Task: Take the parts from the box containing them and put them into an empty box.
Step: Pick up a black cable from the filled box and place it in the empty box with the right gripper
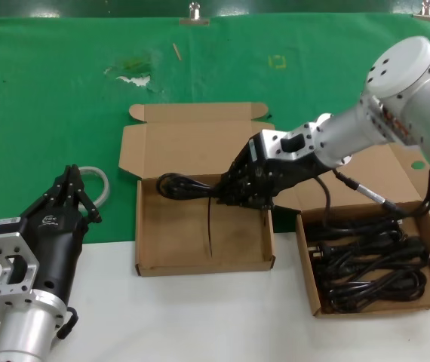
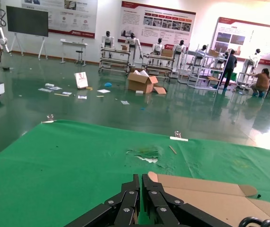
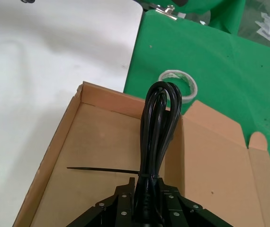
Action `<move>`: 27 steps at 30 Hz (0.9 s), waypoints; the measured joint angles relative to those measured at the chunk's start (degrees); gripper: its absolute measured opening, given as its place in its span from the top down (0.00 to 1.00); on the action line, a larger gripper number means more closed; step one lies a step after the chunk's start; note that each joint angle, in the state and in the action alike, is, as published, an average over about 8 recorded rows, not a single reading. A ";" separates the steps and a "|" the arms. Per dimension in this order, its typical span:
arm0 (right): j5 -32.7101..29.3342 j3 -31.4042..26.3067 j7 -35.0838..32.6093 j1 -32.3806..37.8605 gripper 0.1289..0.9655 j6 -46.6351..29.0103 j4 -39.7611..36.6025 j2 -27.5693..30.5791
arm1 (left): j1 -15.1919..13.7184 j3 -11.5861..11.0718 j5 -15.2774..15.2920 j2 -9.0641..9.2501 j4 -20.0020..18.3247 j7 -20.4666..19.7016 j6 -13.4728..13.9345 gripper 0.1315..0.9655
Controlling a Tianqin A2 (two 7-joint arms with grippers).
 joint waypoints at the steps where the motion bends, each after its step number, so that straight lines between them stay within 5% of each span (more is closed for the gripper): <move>1: -0.06 0.00 0.01 -0.22 0.89 0.42 -0.07 -0.25 | 0.00 0.00 0.00 0.00 0.00 0.00 0.00 0.97; 27: -1.43 -0.28 -1.96 -4.39 0.89 7.71 -0.53 -2.25 | 0.00 0.00 0.00 0.00 0.00 0.00 0.00 0.97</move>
